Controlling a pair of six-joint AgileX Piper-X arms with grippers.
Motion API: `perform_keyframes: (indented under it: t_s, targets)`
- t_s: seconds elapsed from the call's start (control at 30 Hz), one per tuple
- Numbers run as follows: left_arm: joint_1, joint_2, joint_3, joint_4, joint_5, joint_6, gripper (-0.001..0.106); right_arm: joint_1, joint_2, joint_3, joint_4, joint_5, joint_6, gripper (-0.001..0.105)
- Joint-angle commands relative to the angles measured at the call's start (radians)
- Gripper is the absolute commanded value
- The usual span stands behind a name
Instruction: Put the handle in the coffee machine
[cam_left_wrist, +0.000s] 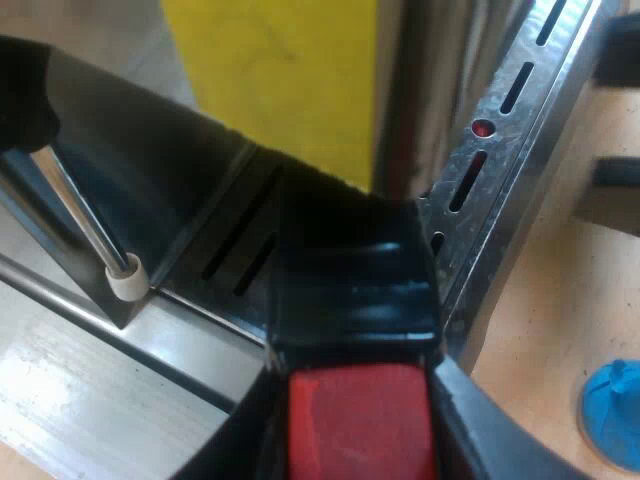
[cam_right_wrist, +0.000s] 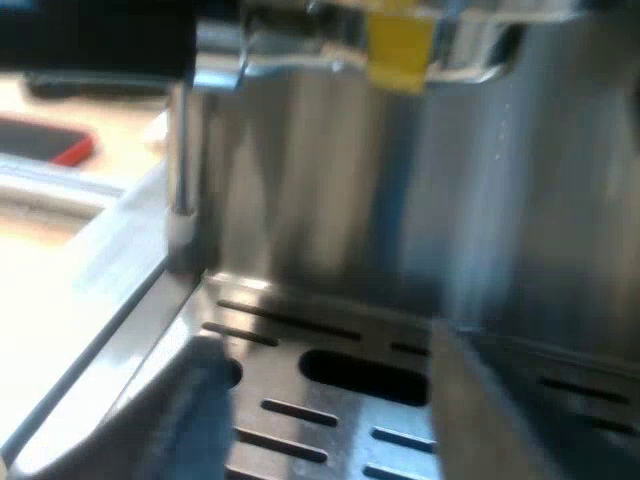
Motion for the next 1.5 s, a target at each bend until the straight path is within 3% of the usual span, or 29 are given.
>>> perform_keyframes:
  t_s: [0.03, 0.27, 0.43, 0.57, 0.97, 1.2, 1.37, 1.5]
  targets:
    - [-0.002, -0.018, -0.035, -0.049, 0.107, -0.011, 0.000, -0.044, 0.008, -0.007, -0.002, -0.107, -0.003, 0.043]
    - [-0.002, -0.018, -0.035, -0.049, 0.107, -0.011, 0.000, -0.108, 0.082, -0.007, -0.043, -0.213, -0.003, 0.043]
    - [-0.002, -0.018, -0.035, -0.033, 0.107, -0.011, 0.000, -0.131, 0.143, -0.009, -0.199, -0.210, -0.003, 0.046]
    - [-0.002, -0.018, -0.035, -0.027, 0.107, -0.011, 0.000, -0.146, 0.178, -0.054, -0.210, -0.159, -0.011, 0.056]
    - [-0.002, -0.018, -0.035, -0.027, 0.107, -0.011, 0.000, -0.150, 0.256, -0.206, -0.211, -0.006, -0.011, 0.055]
    - [-0.002, -0.018, -0.035, -0.027, 0.111, -0.011, 0.000, -0.174, 0.256, -0.244, -0.234, -0.001, -0.012, 0.055]
    - [-0.002, -0.018, -0.035, -0.027, 0.114, -0.011, 0.000, -0.177, 0.256, -0.272, -0.236, -0.001, -0.056, 0.038]
    - [-0.002, -0.018, -0.035, -0.027, 0.114, -0.011, 0.000, -0.177, 0.256, -0.272, -0.259, -0.001, -0.076, 0.038]
